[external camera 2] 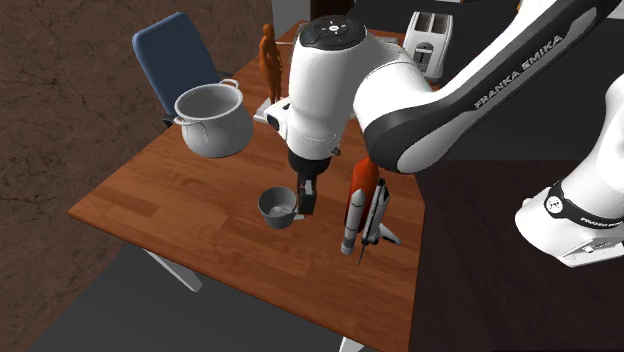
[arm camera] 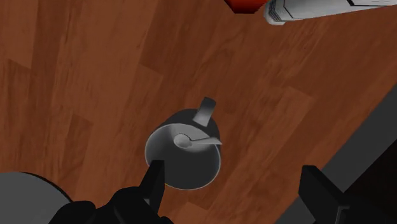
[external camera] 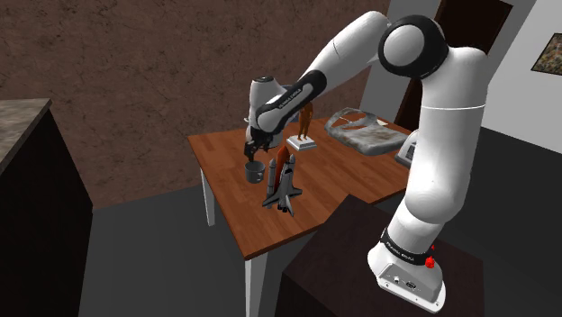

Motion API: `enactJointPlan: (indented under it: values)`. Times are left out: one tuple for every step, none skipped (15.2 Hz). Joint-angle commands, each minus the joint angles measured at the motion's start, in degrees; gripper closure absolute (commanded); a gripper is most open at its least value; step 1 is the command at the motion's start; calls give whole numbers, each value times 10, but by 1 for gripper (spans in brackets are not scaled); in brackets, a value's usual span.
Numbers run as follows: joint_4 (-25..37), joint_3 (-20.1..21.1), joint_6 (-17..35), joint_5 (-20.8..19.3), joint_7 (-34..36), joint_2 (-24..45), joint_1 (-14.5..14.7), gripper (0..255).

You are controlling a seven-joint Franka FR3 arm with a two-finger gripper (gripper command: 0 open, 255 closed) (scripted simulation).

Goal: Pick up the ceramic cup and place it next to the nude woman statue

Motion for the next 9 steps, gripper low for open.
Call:
enactJointPlan:
  values:
    - [37,-4,6,-9,4,47,2,0]
    - [54,-6,10,-13,5,69,4,0]
    - [71,-8,14,-16,7,92,5,0]
    - [89,-11,16,-19,8,114,7,0]
    - [108,-13,18,-21,8,136,8,0]
    - [127,-15,20,-23,9,159,9,0]
    - [147,-16,20,-25,9,182,11,0]
    - [169,-18,21,-26,8,204,12,0]
    - [170,-18,21,-26,8,206,12,0]
